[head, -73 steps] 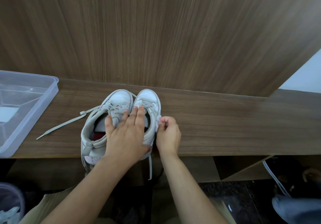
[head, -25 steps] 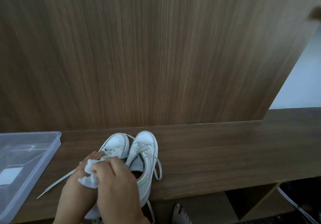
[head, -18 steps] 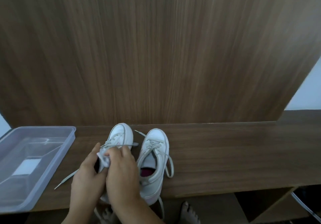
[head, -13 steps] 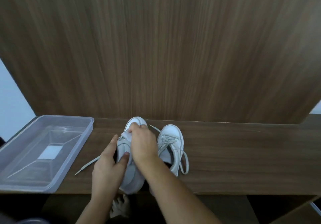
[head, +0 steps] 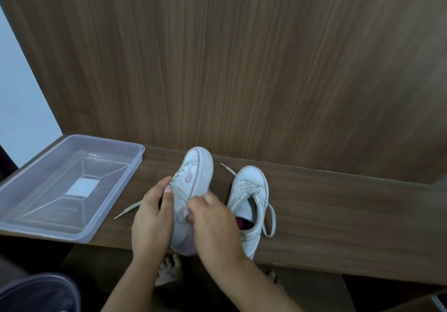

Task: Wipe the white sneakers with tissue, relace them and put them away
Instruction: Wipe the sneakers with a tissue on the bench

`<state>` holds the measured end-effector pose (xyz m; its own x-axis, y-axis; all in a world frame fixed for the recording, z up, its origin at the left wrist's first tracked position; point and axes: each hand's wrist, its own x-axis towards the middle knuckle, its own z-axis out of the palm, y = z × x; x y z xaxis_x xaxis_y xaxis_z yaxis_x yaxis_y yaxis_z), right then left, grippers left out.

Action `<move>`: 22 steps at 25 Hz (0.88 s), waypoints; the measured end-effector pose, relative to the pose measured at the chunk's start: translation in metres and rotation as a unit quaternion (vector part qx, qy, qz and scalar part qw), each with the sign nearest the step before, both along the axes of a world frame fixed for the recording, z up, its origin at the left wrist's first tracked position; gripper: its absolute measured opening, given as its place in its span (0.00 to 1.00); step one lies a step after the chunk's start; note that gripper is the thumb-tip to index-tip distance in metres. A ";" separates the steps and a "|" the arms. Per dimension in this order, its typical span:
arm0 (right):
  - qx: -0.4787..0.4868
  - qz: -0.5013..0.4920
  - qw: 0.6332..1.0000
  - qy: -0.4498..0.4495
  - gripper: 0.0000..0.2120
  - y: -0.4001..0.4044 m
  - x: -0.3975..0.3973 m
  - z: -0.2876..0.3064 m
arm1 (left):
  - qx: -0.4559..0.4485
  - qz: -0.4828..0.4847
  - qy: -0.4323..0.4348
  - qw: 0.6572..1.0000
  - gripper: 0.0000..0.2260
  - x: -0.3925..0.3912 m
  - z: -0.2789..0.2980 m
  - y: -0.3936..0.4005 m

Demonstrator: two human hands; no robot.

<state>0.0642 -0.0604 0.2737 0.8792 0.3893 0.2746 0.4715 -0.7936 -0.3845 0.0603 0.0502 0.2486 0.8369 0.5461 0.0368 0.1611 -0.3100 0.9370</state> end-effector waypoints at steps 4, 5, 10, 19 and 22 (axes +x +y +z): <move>0.051 -0.087 0.992 0.073 0.07 0.003 0.070 0.015 | 0.033 0.002 0.002 0.999 0.16 -0.001 0.006 -0.007; 0.061 -0.110 0.989 0.079 0.07 0.004 0.084 0.019 | 0.032 0.003 0.004 0.999 0.16 -0.001 0.007 -0.007; 0.075 -0.125 0.982 0.124 0.04 0.006 0.080 0.030 | 0.033 0.000 0.015 0.999 0.16 0.001 0.007 -0.004; 0.015 -0.014 0.999 0.028 0.15 -0.003 -0.040 0.012 | -0.041 0.046 0.014 0.998 0.15 0.007 0.005 -0.002; 0.015 -0.039 0.999 0.016 0.13 0.006 -0.017 -0.001 | -0.045 0.068 0.004 0.997 0.17 0.009 0.004 -0.003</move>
<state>0.0468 -0.0546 0.2723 0.9149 0.3112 0.2570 0.3959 -0.8154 -0.4224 0.0689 0.0474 0.2525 0.7556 0.6546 -0.0234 0.2032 -0.2002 0.9585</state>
